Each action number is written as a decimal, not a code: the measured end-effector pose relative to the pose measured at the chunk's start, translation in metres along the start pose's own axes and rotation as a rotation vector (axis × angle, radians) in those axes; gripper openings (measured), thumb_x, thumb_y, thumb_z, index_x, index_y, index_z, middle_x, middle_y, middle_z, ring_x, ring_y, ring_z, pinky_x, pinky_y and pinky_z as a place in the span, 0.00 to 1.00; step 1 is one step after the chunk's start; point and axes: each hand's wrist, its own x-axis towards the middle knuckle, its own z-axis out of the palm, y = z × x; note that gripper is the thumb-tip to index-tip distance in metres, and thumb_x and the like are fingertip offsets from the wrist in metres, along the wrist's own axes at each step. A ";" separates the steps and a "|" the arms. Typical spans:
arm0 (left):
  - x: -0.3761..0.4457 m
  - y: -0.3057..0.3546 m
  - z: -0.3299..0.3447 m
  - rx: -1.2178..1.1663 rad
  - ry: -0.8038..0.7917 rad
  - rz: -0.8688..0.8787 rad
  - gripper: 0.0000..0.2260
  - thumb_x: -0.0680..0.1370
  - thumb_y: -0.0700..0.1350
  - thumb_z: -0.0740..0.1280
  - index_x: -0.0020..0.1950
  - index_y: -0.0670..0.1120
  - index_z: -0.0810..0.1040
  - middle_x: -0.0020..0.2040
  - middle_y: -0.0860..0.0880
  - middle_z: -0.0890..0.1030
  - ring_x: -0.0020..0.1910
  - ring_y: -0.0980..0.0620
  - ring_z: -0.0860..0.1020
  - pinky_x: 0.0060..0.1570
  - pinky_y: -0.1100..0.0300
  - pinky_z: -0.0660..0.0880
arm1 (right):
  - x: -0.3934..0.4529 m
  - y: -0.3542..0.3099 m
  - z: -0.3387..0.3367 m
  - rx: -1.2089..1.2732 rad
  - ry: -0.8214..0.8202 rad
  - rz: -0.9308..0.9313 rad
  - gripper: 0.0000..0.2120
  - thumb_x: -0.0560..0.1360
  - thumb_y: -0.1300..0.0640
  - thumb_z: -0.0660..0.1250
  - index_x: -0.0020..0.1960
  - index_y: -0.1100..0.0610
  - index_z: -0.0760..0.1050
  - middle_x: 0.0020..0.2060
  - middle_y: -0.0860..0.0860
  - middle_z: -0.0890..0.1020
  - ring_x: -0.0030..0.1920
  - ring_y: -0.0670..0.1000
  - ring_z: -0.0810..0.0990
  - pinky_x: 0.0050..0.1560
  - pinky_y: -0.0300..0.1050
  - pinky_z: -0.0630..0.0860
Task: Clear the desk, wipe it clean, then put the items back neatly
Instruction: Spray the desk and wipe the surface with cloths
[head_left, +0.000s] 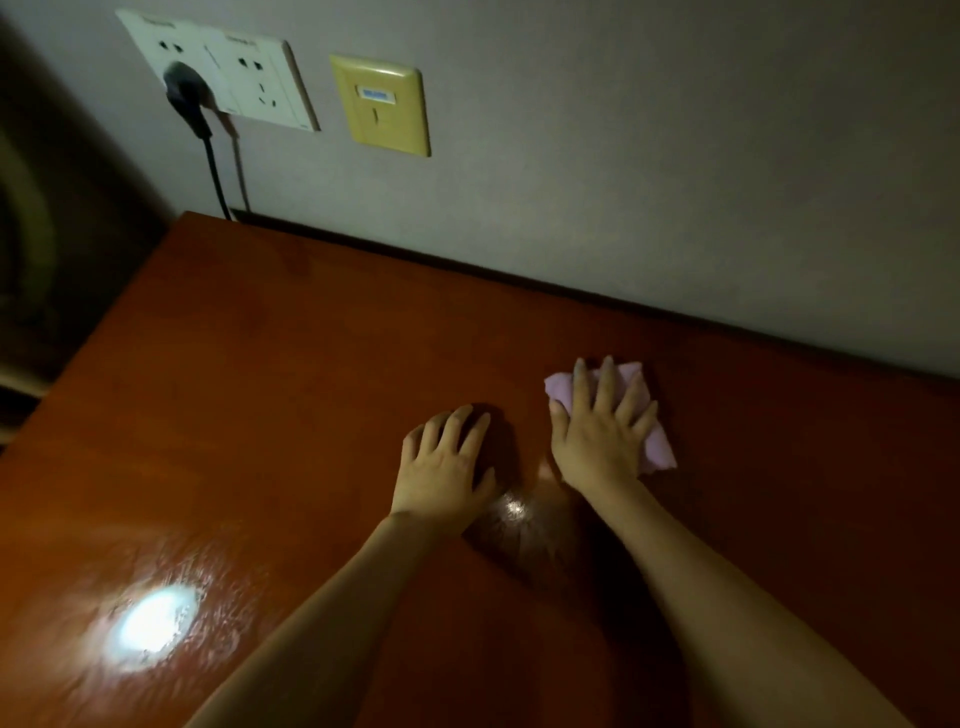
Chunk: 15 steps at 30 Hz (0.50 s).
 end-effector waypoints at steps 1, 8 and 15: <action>-0.002 -0.002 0.002 0.003 -0.001 0.006 0.28 0.80 0.58 0.52 0.78 0.53 0.47 0.77 0.51 0.50 0.75 0.49 0.49 0.73 0.51 0.48 | -0.004 -0.008 0.002 -0.004 0.003 -0.039 0.31 0.79 0.39 0.42 0.78 0.52 0.47 0.77 0.57 0.49 0.75 0.66 0.45 0.70 0.68 0.45; -0.027 -0.006 0.005 0.027 -0.033 -0.006 0.27 0.81 0.58 0.50 0.78 0.54 0.48 0.78 0.51 0.51 0.76 0.49 0.50 0.72 0.50 0.50 | -0.088 -0.027 0.026 0.017 -0.032 -0.271 0.28 0.77 0.41 0.52 0.72 0.52 0.66 0.71 0.58 0.68 0.71 0.65 0.64 0.63 0.68 0.66; -0.056 0.001 0.007 0.040 -0.047 -0.014 0.28 0.80 0.58 0.52 0.78 0.53 0.46 0.77 0.50 0.49 0.75 0.48 0.49 0.73 0.50 0.50 | -0.121 0.046 0.026 -0.058 -0.061 -0.153 0.31 0.78 0.38 0.36 0.76 0.50 0.55 0.75 0.57 0.60 0.75 0.62 0.53 0.68 0.66 0.55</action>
